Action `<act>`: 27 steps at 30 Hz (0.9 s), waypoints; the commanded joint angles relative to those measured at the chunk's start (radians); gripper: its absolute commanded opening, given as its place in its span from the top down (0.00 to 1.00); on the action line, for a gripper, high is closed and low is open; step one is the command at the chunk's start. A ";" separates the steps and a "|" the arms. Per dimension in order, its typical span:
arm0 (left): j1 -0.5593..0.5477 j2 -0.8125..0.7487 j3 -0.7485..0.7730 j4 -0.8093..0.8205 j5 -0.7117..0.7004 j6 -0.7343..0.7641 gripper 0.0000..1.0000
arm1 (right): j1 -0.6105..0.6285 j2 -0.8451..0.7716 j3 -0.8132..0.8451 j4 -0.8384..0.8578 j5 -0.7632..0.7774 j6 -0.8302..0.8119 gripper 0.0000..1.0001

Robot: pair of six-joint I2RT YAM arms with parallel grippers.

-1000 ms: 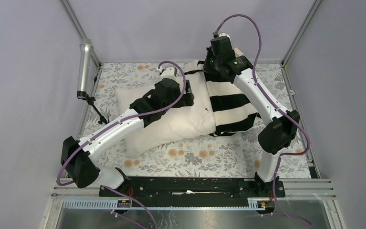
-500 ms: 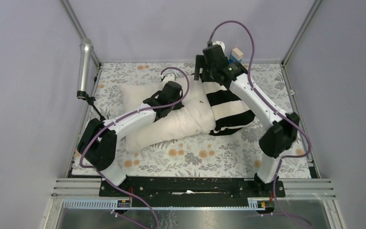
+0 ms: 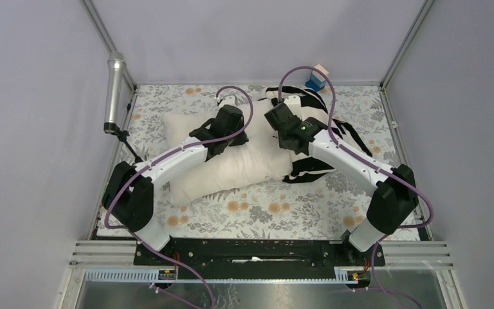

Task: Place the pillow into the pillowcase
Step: Stuff the pillow into the pillowcase.

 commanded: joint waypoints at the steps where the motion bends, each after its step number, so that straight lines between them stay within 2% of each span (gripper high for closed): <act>1: -0.013 -0.041 0.057 -0.052 0.096 -0.003 1.00 | 0.000 0.023 0.167 -0.047 0.122 0.004 0.83; 3: -0.013 -0.030 0.079 -0.063 0.084 -0.004 1.00 | 0.030 0.021 0.255 -0.076 0.121 -0.001 0.99; 7: -0.022 0.015 0.151 -0.064 0.105 -0.050 1.00 | 0.165 0.029 0.373 -0.081 0.022 0.034 1.00; 10: -0.079 0.014 0.211 -0.064 0.067 -0.090 1.00 | 0.216 0.052 0.373 -0.020 -0.103 0.067 1.00; 11: -0.096 0.001 0.224 -0.063 0.058 -0.106 1.00 | 0.202 0.052 0.342 0.009 -0.134 0.073 1.00; 14: -0.105 -0.047 0.209 -0.050 0.040 -0.171 1.00 | 0.054 0.018 0.186 0.100 -0.272 0.111 1.00; 16: -0.061 -0.061 0.152 -0.013 0.088 -0.209 1.00 | -0.017 -0.028 0.075 0.180 -0.322 0.115 1.00; 18: -0.025 -0.048 0.134 -0.001 0.157 -0.180 1.00 | -0.056 -0.046 0.024 0.193 -0.320 0.110 1.00; 19: -0.025 -0.043 0.144 -0.022 0.168 -0.145 0.93 | -0.079 -0.052 0.008 0.203 -0.338 0.109 1.00; 20: -0.036 -0.052 0.150 -0.038 0.170 -0.108 0.81 | -0.096 -0.057 -0.003 0.212 -0.354 0.111 1.00; 22: -0.056 -0.099 0.142 -0.081 0.145 -0.029 0.40 | -0.115 -0.064 -0.006 0.217 -0.362 0.106 1.00; 25: -0.100 -0.165 0.174 -0.248 0.064 0.105 0.20 | -0.120 -0.068 0.025 0.204 -0.357 0.094 1.00; 26: -0.129 -0.194 0.180 -0.303 -0.003 0.147 0.17 | -0.121 -0.073 0.045 0.185 -0.348 0.089 0.98; 27: -0.160 -0.218 0.177 -0.359 -0.081 0.169 0.14 | -0.121 -0.082 0.062 0.169 -0.340 0.085 0.91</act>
